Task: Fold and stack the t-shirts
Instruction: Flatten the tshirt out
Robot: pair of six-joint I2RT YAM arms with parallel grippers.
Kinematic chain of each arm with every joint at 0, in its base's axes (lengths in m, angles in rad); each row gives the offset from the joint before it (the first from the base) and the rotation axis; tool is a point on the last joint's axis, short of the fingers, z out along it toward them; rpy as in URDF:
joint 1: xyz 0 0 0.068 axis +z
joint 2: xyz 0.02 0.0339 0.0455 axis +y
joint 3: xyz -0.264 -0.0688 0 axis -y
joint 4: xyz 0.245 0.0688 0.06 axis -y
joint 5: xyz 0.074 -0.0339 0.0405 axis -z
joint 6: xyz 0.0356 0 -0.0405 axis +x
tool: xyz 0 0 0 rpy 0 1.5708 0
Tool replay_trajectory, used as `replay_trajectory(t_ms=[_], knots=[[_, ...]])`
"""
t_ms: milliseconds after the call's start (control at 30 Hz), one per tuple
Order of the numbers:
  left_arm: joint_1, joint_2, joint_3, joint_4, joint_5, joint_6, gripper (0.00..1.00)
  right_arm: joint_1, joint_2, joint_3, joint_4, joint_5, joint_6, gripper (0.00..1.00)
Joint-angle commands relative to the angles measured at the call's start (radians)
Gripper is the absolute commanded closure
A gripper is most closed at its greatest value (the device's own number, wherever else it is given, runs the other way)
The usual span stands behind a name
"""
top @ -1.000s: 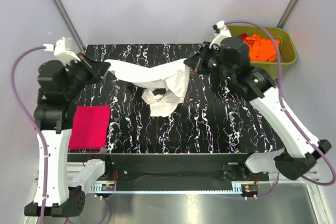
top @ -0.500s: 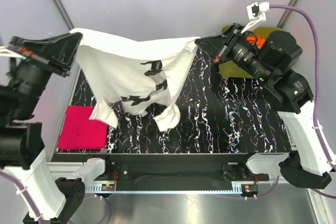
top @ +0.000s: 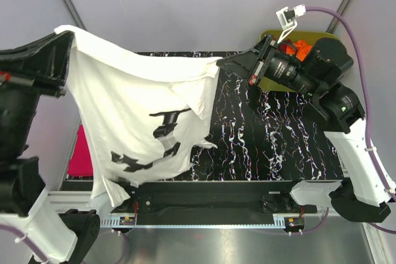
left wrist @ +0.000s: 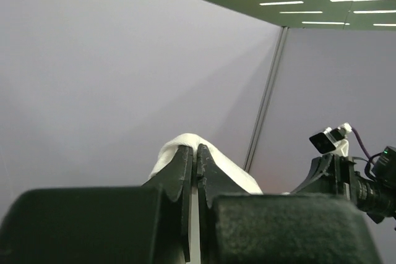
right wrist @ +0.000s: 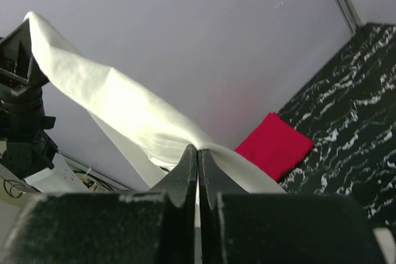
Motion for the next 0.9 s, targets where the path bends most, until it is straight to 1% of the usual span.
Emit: replay_trajectory(t_ms=[0,33,67,133,167,233,267,300,333,367,400,433,500,533,567,600,633,667,700,733,767,800,833,867], knots=[[0.003,0.066,-0.124,0.052,-0.064,-0.012,1.00,0.004,-0.042,-0.112,-0.013,0.038,0.016,1.00],[0.003,0.067,-0.168,0.093,-0.073,-0.010,1.00,0.004,-0.051,-0.178,-0.022,0.058,0.013,1.00],[0.003,0.080,-0.252,0.114,-0.078,-0.021,1.00,0.004,-0.066,-0.207,-0.034,0.102,-0.008,1.00],[0.003,0.104,-0.310,0.173,-0.095,-0.033,1.00,0.004,-0.079,-0.291,-0.085,0.171,-0.013,1.00],[0.003,0.138,-0.365,0.202,-0.087,-0.041,1.00,0.004,-0.095,-0.324,-0.085,0.235,-0.022,1.00],[-0.003,0.193,-0.381,0.271,-0.064,-0.038,1.00,0.002,-0.103,-0.405,-0.074,0.303,-0.016,1.00],[-0.013,0.271,-0.370,0.288,-0.064,-0.022,1.00,0.001,-0.096,-0.427,-0.063,0.349,-0.030,1.00],[-0.037,0.312,-0.359,0.312,-0.076,0.017,1.00,-0.004,-0.082,-0.436,-0.069,0.375,-0.036,1.00],[-0.043,0.360,-0.335,0.319,-0.064,0.030,1.00,-0.030,-0.067,-0.439,-0.075,0.398,-0.042,1.00],[-0.052,0.474,-0.259,0.323,-0.037,0.031,1.00,-0.048,-0.033,-0.447,-0.071,0.412,-0.050,1.00],[-0.062,0.538,-0.212,0.328,-0.003,0.036,1.00,-0.077,-0.014,-0.454,-0.063,0.409,-0.042,1.00],[-0.075,0.657,-0.128,0.331,-0.007,0.044,1.00,-0.138,0.019,-0.471,-0.060,0.389,-0.030,1.00],[-0.118,0.780,-0.041,0.342,-0.003,0.071,1.00,-0.196,0.058,-0.496,-0.057,0.378,-0.004,1.00],[-0.132,0.920,0.098,0.327,0.002,0.074,1.00,-0.241,0.099,-0.496,-0.069,0.397,0.004,1.00],[-0.163,0.995,0.174,0.299,-0.001,0.088,1.00,-0.260,0.125,-0.496,-0.100,0.407,0.004,1.00],[-0.178,1.056,0.225,0.309,-0.018,0.094,1.00,-0.278,0.153,-0.475,-0.126,0.415,-0.002,1.00],[-0.190,1.134,0.247,0.335,-0.032,0.094,1.00,-0.306,0.214,-0.458,-0.157,0.465,-0.020,1.00],[-0.204,1.165,0.251,0.355,-0.046,0.078,1.00,-0.317,0.249,-0.436,-0.237,0.498,-0.024,1.00],[-0.206,1.205,0.256,0.371,-0.061,0.068,1.00,-0.334,0.288,-0.388,-0.278,0.513,-0.034,1.00],[-0.209,1.215,0.241,0.372,-0.084,0.064,0.90,-0.355,0.367,-0.357,-0.319,0.524,-0.062,1.00],[-0.220,1.218,0.222,0.371,-0.119,0.074,0.63,-0.360,0.412,-0.317,-0.415,0.532,-0.079,1.00],[-0.223,1.209,0.193,0.359,-0.130,0.091,0.55,-0.361,0.491,-0.227,-0.475,0.576,-0.097,0.86],[-0.230,1.203,0.186,0.331,-0.150,0.111,0.45,-0.363,0.522,-0.191,-0.523,0.601,-0.131,0.76],[-0.232,1.190,0.172,0.278,-0.185,0.143,0.17,-0.363,0.542,-0.157,-0.578,0.621,-0.139,0.67]])
